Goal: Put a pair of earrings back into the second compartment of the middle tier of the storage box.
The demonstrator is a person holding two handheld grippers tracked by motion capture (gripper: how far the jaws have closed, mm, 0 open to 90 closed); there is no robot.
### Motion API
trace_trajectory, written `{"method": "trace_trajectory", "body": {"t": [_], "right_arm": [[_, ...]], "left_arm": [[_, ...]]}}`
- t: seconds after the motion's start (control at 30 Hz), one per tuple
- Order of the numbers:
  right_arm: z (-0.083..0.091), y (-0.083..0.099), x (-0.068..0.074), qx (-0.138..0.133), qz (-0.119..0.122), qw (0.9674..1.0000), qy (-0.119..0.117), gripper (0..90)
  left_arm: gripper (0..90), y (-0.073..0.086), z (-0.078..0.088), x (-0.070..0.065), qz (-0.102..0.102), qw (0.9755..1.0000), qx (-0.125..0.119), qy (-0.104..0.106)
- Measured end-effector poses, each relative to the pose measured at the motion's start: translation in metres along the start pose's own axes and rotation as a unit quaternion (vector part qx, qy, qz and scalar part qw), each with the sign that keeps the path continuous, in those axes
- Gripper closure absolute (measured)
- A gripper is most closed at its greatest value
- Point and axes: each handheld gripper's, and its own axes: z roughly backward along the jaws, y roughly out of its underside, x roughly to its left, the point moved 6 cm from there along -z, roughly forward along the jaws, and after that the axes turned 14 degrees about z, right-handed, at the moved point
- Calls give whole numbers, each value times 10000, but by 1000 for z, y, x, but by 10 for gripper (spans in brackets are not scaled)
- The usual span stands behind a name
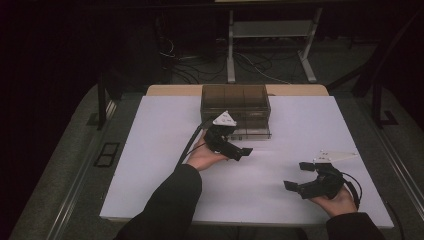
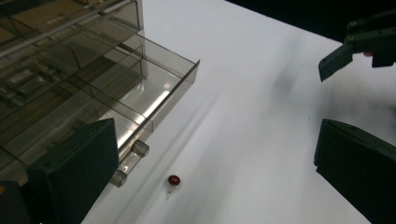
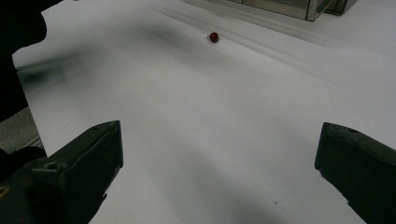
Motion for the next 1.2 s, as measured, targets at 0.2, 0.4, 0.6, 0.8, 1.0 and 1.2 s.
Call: {"method": "trace_trajectory", "body": {"t": [0.2, 0.4, 0.6, 0.8, 1.0, 1.2], "right_arm": [[0, 0, 0, 8, -10, 10000, -5, 5], [0, 0, 0, 11, 1, 10000, -11, 5], [0, 0, 0, 20, 8, 10000, -20, 5], [-1, 0, 1, 27, 7, 10000, -23, 5], [-1, 1, 1, 33, 16, 10000, -42, 5], [-1, 1, 1, 32, 32, 10000, -57, 5]], "left_arm": [[0, 8, -6, -2, -93, 9999, 144, 2], [0, 15, -14, -4, -160, 9995, 279, 15], [4, 22, -23, -3, -122, 9989, 445, -18], [76, 28, -31, 1, -108, 9981, 595, -67], [168, 36, -40, 8, -226, 9967, 751, -217], [272, 40, -49, 13, -258, 9960, 746, -413]]}}
